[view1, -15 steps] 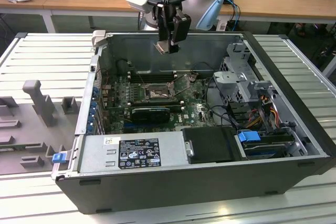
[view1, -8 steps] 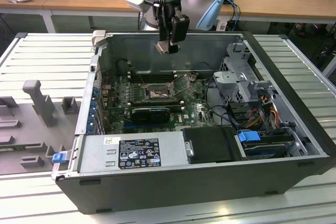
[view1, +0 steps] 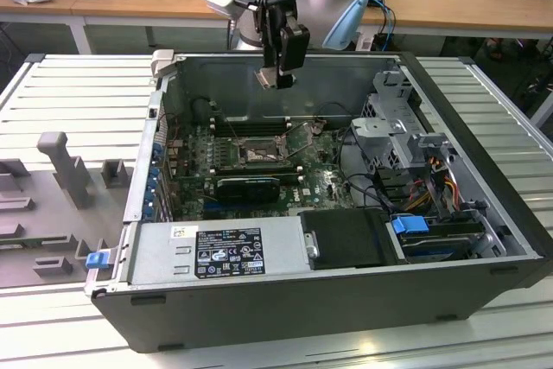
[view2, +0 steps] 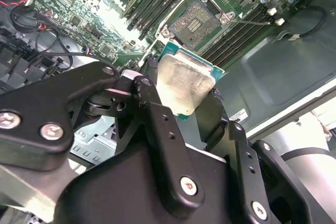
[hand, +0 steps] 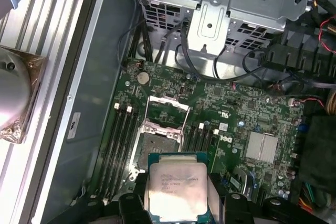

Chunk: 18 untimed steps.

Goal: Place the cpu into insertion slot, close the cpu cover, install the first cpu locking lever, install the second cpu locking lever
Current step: 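Place the cpu into insertion slot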

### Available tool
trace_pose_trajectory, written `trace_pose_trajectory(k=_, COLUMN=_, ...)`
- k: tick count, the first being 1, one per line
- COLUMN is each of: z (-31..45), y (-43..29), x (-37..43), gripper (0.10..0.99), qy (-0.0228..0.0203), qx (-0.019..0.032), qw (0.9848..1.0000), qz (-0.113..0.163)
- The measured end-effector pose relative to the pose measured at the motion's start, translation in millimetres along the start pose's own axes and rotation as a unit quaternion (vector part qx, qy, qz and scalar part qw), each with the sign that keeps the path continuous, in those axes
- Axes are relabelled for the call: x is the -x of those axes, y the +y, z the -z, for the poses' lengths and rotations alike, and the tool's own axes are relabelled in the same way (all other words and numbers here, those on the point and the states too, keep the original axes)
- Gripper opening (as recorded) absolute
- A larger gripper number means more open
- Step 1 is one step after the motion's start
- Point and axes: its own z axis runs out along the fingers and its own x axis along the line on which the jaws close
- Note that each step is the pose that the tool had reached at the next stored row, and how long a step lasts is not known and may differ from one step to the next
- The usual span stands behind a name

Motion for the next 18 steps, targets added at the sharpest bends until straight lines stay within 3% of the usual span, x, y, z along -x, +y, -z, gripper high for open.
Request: trace_pose_trajectory(k=18, z=-0.1, y=0.0, x=0.0, gripper=0.529, qy=-0.0053, qx=0.0011, qw=0.9982, qz=-0.059)
